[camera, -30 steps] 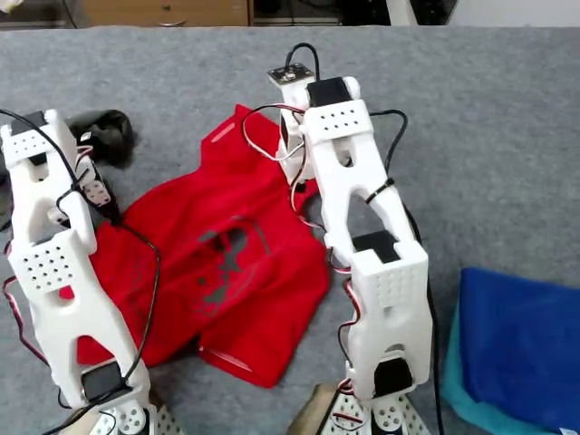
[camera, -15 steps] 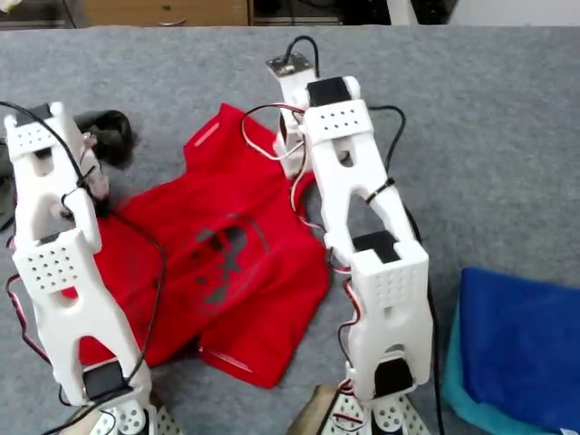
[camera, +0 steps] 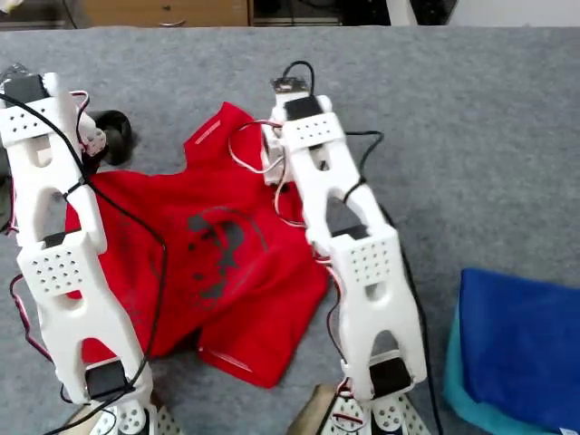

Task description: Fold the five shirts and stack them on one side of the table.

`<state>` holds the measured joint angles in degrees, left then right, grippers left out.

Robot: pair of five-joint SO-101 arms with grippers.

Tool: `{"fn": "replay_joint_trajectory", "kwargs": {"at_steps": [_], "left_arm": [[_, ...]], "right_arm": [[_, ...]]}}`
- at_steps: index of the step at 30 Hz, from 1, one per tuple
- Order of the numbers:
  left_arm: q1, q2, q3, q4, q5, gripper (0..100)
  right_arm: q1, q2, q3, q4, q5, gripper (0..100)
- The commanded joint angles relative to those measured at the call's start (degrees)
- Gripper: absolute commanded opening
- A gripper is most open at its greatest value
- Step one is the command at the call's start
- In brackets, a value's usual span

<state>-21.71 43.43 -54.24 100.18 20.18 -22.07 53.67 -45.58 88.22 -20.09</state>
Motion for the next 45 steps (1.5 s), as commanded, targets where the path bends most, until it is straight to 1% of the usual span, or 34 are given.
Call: {"fn": "replay_joint_trajectory", "kwargs": {"at_steps": [1,3,5,6,8,10,11,13,16,19,22,24,27,29,32,34,36,37,39,41,43,45], "left_arm": [[0.88,-3.65,-0.26,0.53,0.53,2],[0.53,-3.65,-0.62,0.53,0.53,2],[0.18,-3.65,-0.44,0.53,0.35,2],[0.18,-3.65,-0.44,0.53,-0.62,2],[0.18,-3.65,-0.79,0.53,-2.37,2],[0.26,-3.65,-0.79,0.53,-2.73,2],[0.26,-3.65,-0.79,0.53,-2.73,2],[0.35,-3.65,-0.79,0.53,-2.73,2],[0.35,-3.74,-0.88,0.44,-3.60,2],[0.44,-4.18,-0.88,0.44,-6.15,2],[0.70,-4.18,-0.88,0.44,-6.15,2],[0.79,-4.18,-0.88,0.62,-6.15,6],[0.44,-4.18,-0.62,0.62,-5.98,16],[0.26,-4.26,-0.35,0.62,-6.15,21],[0.09,-4.26,-0.35,0.70,-6.77,21],[0.09,-4.97,0.00,0.79,-9.67,21],[0.09,-7.43,2.99,0.79,-13.54,21],[0.18,-9.27,5.36,0.79,-15.56,21],[0.62,-14.46,12.04,0.79,-19.25,21],[0.70,-20.26,20.48,0.79,-20.66,21],[0.70,-25.89,29.36,0.53,-21.01,21],[0.70,-30.37,38.24,-1.32,-20.57,21]], "right_arm": [[-1.36,2.42,-7.78,0.18,-1.67,26.0],[-1.19,4.26,-11.47,2.20,-1.23,17.7],[-0.40,5.85,-14.81,4.40,-1.14,4.7],[0.13,6.73,-16.31,5.36,-1.14,0.0],[1.36,8.04,-19.30,8.62,-1.14,3.7],[2.68,9.19,-22.02,11.34,-1.05,1.8],[3.47,9.54,-23.25,12.84,-0.18,0.2],[4.97,9.98,-23.43,14.24,2.99,0.5],[7.87,7.78,-18.77,14.24,5.54,0.4],[9.63,2.07,-8.57,14.24,8.88,0.4],[11.30,-5.58,1.63,14.15,9.76,0.4],[12.62,-10.15,6.37,14.07,11.08,0.4],[14.81,-15.08,11.21,13.89,13.54,0.5],[15.87,-16.66,13.49,13.89,16.18,0.5],[16.66,-16.92,14.90,12.66,17.93,0.5],[16.75,-16.92,14.81,11.60,17.93,0.6],[16.75,-17.45,13.93,11.16,17.93,4.4],[16.75,-17.80,13.23,11.43,17.93,8.7],[16.92,-18.77,11.82,11.96,18.11,20.6],[17.10,-20.00,10.07,12.92,19.34,29.3],[17.36,-21.32,8.04,13.19,19.43,29.6],[17.36,-22.90,6.02,13.45,19.43,25.5]]}}
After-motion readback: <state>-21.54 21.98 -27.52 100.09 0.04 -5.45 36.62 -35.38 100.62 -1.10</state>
